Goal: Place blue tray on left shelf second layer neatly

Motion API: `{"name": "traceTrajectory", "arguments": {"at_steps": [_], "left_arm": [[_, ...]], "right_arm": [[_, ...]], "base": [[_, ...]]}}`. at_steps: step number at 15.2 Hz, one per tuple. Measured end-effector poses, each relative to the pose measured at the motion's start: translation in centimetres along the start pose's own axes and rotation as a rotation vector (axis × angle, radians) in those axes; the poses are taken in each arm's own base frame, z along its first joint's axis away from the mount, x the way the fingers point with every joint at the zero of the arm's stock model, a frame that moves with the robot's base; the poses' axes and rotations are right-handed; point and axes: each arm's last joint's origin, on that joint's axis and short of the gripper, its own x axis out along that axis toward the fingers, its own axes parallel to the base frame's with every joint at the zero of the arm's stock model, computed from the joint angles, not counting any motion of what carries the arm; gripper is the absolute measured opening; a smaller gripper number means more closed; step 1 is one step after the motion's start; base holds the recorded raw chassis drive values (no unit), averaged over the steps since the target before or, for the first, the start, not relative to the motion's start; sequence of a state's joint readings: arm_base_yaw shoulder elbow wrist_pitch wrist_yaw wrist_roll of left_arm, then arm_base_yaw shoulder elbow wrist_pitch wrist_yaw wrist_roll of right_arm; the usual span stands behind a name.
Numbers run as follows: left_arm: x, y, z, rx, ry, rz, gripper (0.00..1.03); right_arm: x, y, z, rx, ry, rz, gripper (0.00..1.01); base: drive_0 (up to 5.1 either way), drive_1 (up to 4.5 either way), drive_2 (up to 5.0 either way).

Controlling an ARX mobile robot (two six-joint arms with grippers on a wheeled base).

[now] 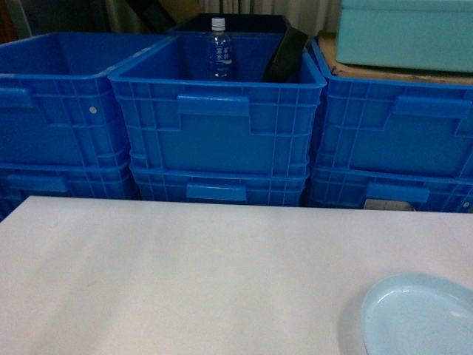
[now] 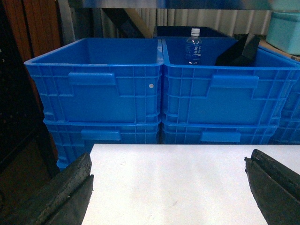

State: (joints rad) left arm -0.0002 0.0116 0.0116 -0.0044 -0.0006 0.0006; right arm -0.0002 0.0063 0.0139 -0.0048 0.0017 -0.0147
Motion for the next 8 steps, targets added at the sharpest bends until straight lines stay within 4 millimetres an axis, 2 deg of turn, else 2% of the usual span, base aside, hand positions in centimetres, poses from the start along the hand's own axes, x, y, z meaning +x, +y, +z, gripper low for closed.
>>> {"name": "traceTrajectory", "arguments": {"at_steps": [8], "left_arm": [[0.00,0.00,0.00,0.000,0.000,0.000,0.98]], "right_arm": [[0.00,0.00,0.00,0.000,0.000,0.000,0.98]], "base": [[0.0,0.00,0.0]]}}
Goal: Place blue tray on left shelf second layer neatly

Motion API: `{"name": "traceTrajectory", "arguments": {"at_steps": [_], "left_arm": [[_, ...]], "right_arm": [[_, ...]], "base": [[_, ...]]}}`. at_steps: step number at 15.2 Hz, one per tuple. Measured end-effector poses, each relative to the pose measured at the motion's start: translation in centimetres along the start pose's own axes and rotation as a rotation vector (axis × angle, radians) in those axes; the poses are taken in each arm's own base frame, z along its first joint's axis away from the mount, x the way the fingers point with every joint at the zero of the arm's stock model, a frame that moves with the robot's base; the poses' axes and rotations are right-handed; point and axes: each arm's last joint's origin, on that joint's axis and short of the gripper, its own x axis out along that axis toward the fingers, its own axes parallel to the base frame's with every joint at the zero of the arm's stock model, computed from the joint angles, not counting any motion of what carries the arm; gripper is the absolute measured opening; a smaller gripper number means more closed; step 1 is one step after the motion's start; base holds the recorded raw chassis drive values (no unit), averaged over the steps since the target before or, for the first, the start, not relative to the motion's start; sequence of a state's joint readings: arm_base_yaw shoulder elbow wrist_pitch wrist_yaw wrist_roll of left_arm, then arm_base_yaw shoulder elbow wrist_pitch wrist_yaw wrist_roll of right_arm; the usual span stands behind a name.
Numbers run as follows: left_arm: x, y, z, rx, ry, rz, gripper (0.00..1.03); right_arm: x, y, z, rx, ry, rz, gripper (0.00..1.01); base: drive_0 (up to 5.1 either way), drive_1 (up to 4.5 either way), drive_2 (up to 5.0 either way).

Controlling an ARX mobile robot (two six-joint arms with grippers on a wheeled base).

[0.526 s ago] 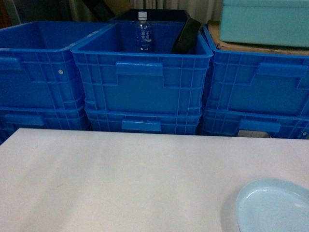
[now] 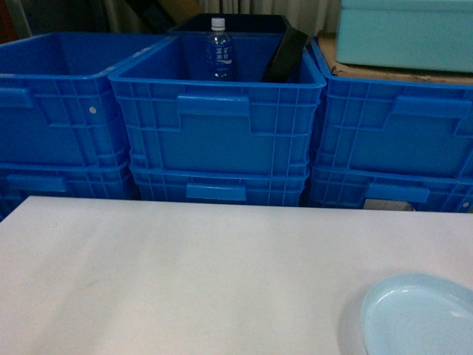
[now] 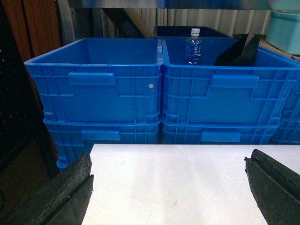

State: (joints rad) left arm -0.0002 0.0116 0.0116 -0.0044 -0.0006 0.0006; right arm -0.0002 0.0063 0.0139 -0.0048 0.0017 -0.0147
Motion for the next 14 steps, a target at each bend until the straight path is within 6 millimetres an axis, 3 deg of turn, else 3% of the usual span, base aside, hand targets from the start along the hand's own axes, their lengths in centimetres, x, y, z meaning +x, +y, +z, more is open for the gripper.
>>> {"name": "traceTrajectory", "arguments": {"at_steps": [13,14], "left_arm": [[0.00,0.00,0.00,0.000,0.000,0.000,0.98],[0.00,0.00,0.00,0.000,0.000,0.000,0.98]], "right_arm": [[0.00,-0.02,-0.03,0.000,0.003,0.006,0.98],[0.04,-0.72,0.18,-0.003,-0.015,-0.005,0.98]], "base": [[0.0,0.00,0.0],[0.0,0.00,0.0]]}}
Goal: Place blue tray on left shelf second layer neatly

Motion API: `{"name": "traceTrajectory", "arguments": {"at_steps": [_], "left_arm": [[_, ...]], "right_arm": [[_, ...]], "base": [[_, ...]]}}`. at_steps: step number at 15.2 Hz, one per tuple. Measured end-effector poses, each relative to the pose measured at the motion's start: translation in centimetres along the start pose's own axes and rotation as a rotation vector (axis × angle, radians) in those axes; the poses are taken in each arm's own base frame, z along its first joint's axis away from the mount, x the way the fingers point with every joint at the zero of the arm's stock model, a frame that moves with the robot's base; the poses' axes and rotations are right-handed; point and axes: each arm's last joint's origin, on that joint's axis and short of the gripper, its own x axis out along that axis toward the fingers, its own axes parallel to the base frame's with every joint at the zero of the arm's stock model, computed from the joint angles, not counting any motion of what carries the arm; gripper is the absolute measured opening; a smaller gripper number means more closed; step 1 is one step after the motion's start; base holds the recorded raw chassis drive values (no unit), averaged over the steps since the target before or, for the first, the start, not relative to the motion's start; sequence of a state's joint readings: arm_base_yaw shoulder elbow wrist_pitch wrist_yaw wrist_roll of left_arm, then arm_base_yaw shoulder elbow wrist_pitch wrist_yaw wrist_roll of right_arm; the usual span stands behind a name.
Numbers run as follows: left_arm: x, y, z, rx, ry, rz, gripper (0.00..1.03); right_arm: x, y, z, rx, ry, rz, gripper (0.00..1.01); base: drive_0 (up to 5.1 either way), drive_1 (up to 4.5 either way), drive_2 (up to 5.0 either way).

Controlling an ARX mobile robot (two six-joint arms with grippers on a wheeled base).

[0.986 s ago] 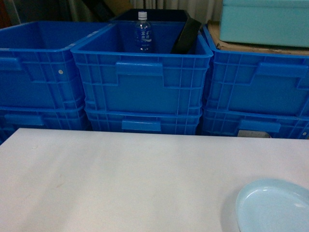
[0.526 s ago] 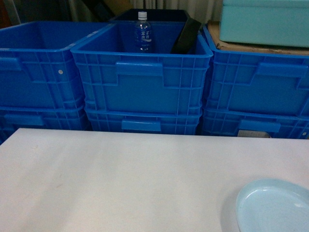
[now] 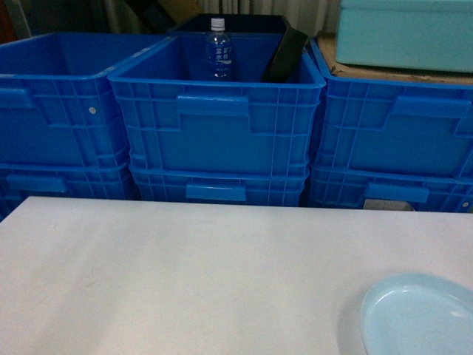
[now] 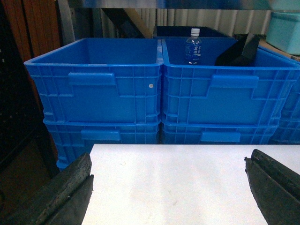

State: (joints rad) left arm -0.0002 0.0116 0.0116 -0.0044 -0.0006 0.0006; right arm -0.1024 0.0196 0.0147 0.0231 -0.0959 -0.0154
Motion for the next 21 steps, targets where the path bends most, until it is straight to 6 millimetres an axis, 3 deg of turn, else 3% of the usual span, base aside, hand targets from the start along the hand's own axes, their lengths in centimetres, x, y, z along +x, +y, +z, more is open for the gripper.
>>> {"name": "traceTrajectory", "arguments": {"at_steps": [2,5,9,14,21], "left_arm": [[0.0,0.0,0.0,0.000,0.000,0.000,0.98],[0.0,0.0,0.0,0.000,0.000,0.000,0.98],[0.0,0.0,0.0,0.000,0.000,0.001,0.98],[0.0,0.0,0.0,0.000,0.000,0.000,0.98],[0.0,0.0,0.0,0.000,0.000,0.000,0.98]], "right_arm": [[0.2,-1.0,0.2,0.003,0.022,-0.011,0.98],[0.5,-1.7,2.0,0.001,-0.002,-0.016,0.98],[2.2,-2.4,3.2,0.008,0.051,0.017,0.98],[3.5,-2.4,1.4,-0.012,0.223,0.061,0.98],[7.3,-2.8,-3.2,-0.084,0.450,0.104,0.98]], "base": [[0.0,0.00,0.0],[0.0,0.00,0.0],[0.0,0.00,0.0],[0.0,0.00,0.0],[0.0,0.00,0.0]]}}
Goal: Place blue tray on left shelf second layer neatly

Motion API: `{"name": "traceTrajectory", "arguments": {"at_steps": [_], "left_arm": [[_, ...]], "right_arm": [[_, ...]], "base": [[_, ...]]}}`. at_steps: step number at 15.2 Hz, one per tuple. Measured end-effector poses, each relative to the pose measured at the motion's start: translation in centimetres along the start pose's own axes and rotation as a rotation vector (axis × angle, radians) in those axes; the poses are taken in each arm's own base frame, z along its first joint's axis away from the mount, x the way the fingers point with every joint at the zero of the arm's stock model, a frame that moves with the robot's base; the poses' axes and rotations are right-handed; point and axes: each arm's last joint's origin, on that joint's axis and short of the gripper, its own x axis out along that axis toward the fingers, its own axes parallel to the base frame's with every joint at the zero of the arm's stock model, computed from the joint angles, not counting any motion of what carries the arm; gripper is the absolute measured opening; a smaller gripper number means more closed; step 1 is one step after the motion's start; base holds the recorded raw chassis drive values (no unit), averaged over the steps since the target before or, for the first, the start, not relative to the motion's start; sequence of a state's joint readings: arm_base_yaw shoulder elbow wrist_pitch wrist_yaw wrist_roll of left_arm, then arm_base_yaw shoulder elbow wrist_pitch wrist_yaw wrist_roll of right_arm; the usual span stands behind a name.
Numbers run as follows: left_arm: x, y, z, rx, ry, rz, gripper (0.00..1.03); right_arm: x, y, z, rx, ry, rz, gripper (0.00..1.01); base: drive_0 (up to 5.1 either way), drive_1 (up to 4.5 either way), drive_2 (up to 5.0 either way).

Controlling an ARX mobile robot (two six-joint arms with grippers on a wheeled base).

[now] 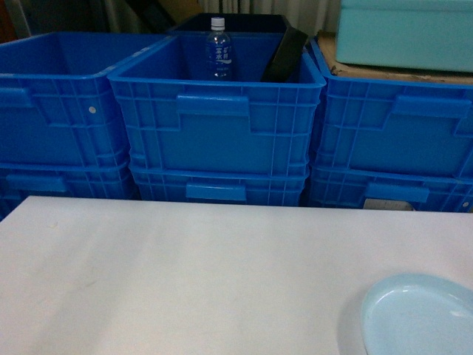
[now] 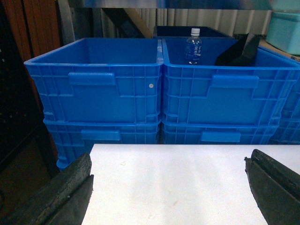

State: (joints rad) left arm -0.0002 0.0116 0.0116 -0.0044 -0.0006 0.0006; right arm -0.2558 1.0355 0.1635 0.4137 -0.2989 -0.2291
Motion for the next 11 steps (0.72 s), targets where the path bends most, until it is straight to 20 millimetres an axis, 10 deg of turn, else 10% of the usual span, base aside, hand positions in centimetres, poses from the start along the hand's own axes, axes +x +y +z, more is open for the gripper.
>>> {"name": "traceTrajectory", "arguments": {"at_steps": [11], "left_arm": [[0.0,0.0,0.0,0.000,0.000,0.000,0.98]], "right_arm": [[4.0,-0.6,-5.4,-0.013,0.190,0.005,0.98]], "base": [[0.0,0.00,0.0]]}}
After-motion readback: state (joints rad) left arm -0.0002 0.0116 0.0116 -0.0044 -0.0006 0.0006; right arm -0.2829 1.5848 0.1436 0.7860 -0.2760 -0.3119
